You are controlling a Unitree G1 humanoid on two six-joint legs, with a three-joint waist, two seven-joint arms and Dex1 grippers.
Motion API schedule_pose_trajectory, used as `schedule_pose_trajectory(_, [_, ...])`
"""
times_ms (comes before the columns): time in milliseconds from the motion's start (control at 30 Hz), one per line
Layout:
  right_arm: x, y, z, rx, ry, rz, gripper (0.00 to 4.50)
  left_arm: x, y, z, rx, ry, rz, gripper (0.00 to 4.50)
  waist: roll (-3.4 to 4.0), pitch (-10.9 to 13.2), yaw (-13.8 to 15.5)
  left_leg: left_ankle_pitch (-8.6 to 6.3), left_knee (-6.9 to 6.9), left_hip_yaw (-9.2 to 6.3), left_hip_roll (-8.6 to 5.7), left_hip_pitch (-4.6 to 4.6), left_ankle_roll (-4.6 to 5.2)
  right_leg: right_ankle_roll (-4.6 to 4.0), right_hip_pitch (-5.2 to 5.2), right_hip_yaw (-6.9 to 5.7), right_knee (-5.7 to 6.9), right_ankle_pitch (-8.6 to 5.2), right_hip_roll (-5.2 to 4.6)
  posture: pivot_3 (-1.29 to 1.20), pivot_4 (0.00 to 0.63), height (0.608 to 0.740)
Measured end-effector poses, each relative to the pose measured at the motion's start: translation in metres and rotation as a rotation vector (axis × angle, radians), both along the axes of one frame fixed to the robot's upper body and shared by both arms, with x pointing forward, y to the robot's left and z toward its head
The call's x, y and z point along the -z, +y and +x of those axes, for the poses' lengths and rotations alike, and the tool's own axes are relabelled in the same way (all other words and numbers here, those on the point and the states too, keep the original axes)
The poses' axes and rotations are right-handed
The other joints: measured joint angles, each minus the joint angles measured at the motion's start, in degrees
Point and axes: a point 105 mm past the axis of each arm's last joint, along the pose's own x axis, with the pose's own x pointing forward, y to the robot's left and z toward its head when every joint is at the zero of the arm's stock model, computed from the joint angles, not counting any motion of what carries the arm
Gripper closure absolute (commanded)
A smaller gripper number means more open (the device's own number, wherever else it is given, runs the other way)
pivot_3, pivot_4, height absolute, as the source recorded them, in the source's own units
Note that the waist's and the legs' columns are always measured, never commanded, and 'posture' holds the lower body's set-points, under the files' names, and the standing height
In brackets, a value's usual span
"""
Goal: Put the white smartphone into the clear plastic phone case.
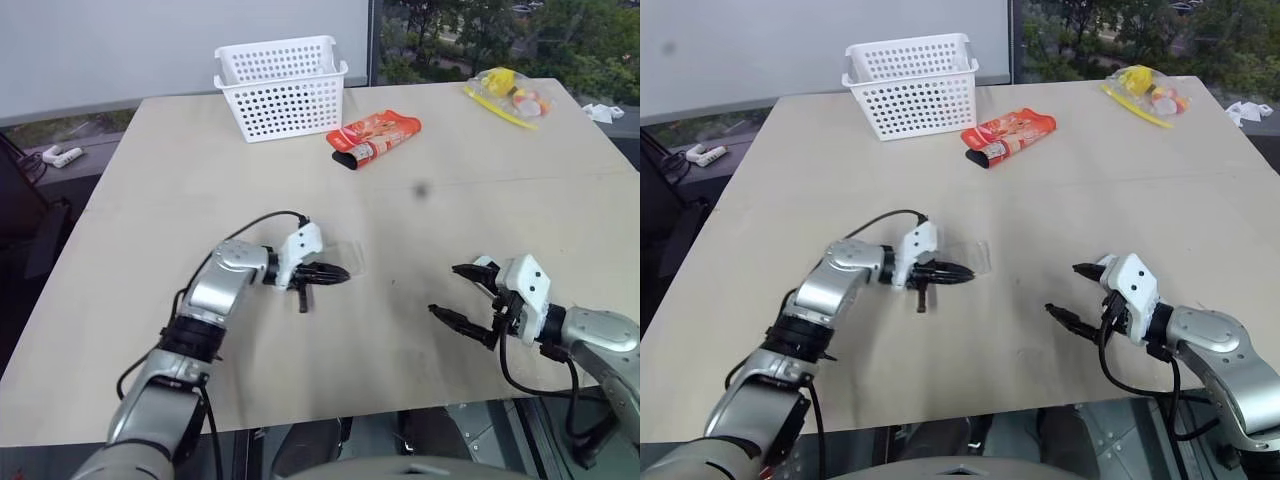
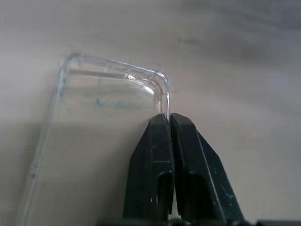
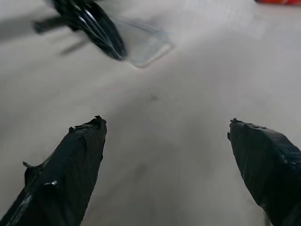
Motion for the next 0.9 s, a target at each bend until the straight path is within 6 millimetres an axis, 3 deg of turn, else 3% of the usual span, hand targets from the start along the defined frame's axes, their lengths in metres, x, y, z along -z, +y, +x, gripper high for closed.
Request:
schedule_pose_trajectory(67, [0.000, -0.007, 0.002, 0.024, -0.001, -0.010, 0.00, 0.003, -0.016, -0.013, 0.013, 0.027, -0.018, 4.43, 0.00, 0.0, 0.5, -0.02, 0.00, 0.01, -0.01, 0.00, 0.03, 0.01, 0.01, 0.03, -0.04, 0.00, 0.00, 0.00, 0.150, 0.740])
schedule_pose_trajectory(167, [-0.002, -0.017, 0.005, 0.058, -0.010, -0.034, 0.00, 0.007, -0.034, -0.028, 0.012, 0.064, -0.044, 3.70, -0.01, 0.0, 0.8, -0.02, 0.01, 0.00, -0.01, 0.02, 0.03, 0.01, 0.08, 0.01, -0.06, 0.00, 0.00, 0.00, 0.150, 0.740])
schedule_pose_trajectory(400, [0.010, -0.043, 0.012, 0.153, 0.021, -0.069, 0.00, 0.007, -0.046, -0.042, 0.063, 0.079, -0.050, 0.33, 0.08, -0.1, 0.7, -0.02, 0.08, 0.01, 0.00, 0.15, 0.03, 0.00, 0.25, -0.01, -0.02, -0.01, 0.00, 0.00, 0.150, 0.740])
schedule_pose_trajectory(500, [0.018, -0.062, 0.013, 0.213, 0.049, -0.114, 0.00, 0.004, -0.039, -0.044, 0.081, 0.081, -0.035, 0.33, 0.08, -0.1, 0.5, -0.02, 0.16, 0.01, 0.01, 0.15, 0.03, 0.00, 0.28, -0.07, -0.01, -0.01, 0.02, 0.00, 0.150, 0.740])
schedule_pose_trajectory(633, [0.031, -0.083, 0.014, 0.281, 0.072, -0.172, 0.00, -0.008, -0.014, -0.032, 0.011, 0.066, -0.009, 0.33, 0.11, 0.0, -0.4, -0.02, 0.09, 0.07, 0.05, 0.09, 0.03, -0.01, 0.11, -0.04, 0.04, -0.01, 0.08, 0.00, 0.150, 0.740])
schedule_pose_trajectory(900, [0.035, -0.093, 0.025, 0.328, 0.096, -0.137, 0.00, -0.063, 0.012, -0.043, 0.000, 0.015, -0.041, 0.33, 0.02, 0.0, -1.0, -0.02, 0.10, 0.08, 0.06, 0.09, 0.02, -0.01, 0.13, 0.03, -0.02, -0.01, 0.07, 0.00, 0.150, 0.740])
